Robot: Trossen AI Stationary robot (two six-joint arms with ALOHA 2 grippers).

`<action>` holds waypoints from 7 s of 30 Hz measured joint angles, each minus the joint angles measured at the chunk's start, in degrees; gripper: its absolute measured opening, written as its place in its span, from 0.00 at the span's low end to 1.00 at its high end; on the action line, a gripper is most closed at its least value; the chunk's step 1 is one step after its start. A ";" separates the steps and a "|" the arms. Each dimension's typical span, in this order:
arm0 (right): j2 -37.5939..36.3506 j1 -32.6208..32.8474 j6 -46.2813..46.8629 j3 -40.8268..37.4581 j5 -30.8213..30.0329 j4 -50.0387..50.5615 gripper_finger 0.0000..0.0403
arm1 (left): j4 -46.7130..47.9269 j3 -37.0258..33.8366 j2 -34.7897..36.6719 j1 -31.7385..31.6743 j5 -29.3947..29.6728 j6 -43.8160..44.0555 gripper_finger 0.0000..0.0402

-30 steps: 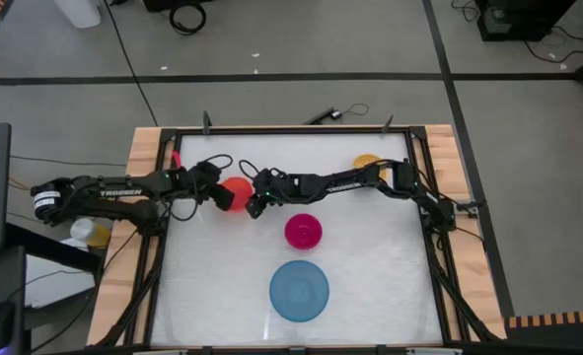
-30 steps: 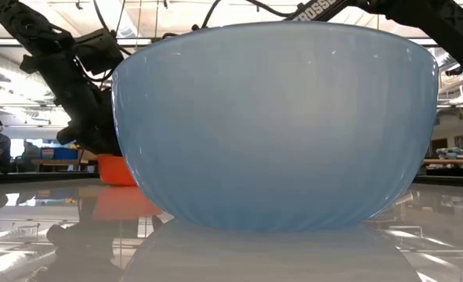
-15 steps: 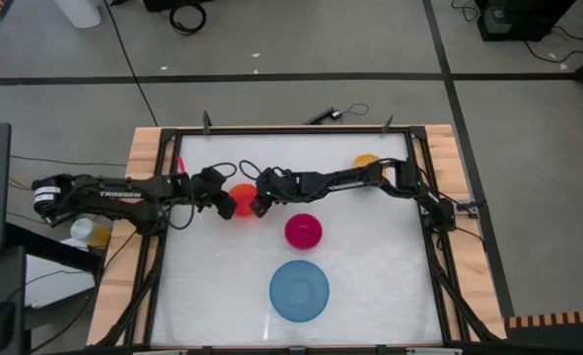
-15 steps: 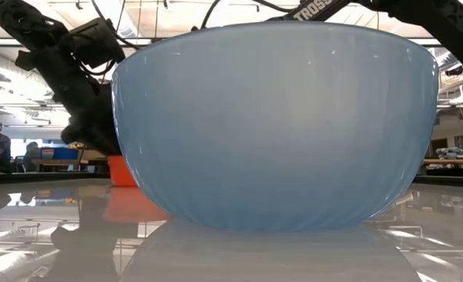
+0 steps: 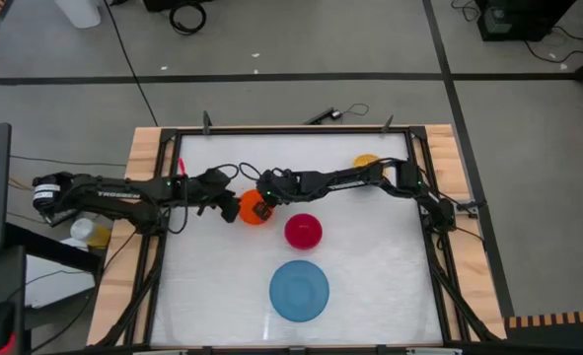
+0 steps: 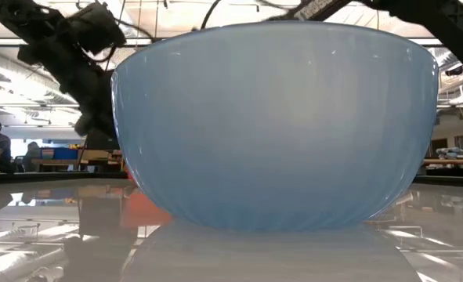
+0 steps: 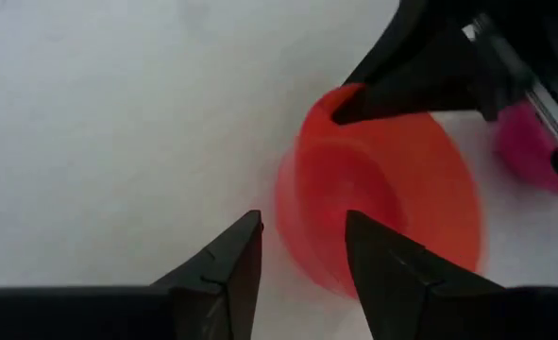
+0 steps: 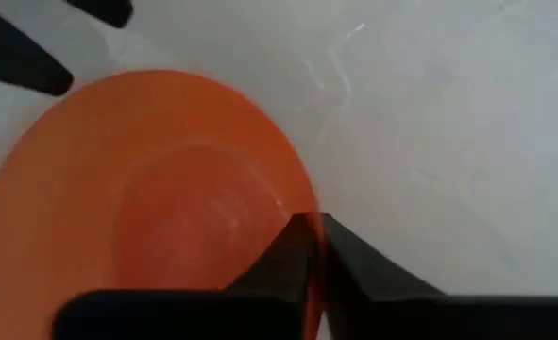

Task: Nest bowls inside each other
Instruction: Stack the orange bowl on top of the blue bowl, then stack the yellow bowl on top of the orange bowl

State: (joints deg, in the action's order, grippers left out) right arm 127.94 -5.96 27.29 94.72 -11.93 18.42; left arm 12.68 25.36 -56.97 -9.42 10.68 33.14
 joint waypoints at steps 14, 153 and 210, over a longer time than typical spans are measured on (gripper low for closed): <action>-22.28 19.16 -0.19 -0.96 -11.10 32.03 0.02 | 1.10 3.90 9.46 12.48 9.40 -2.16 0.39; -14.61 37.08 -21.44 -4.52 7.62 19.18 0.55 | 0.70 3.83 7.11 18.72 17.18 -0.54 0.39; -16.52 33.51 -19.72 -5.05 18.04 19.11 0.05 | 1.48 3.83 7.11 18.72 17.18 -0.32 0.39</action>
State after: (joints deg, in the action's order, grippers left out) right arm 111.42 27.55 7.57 89.67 6.10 37.53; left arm 14.16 29.19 -49.87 9.30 27.86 32.82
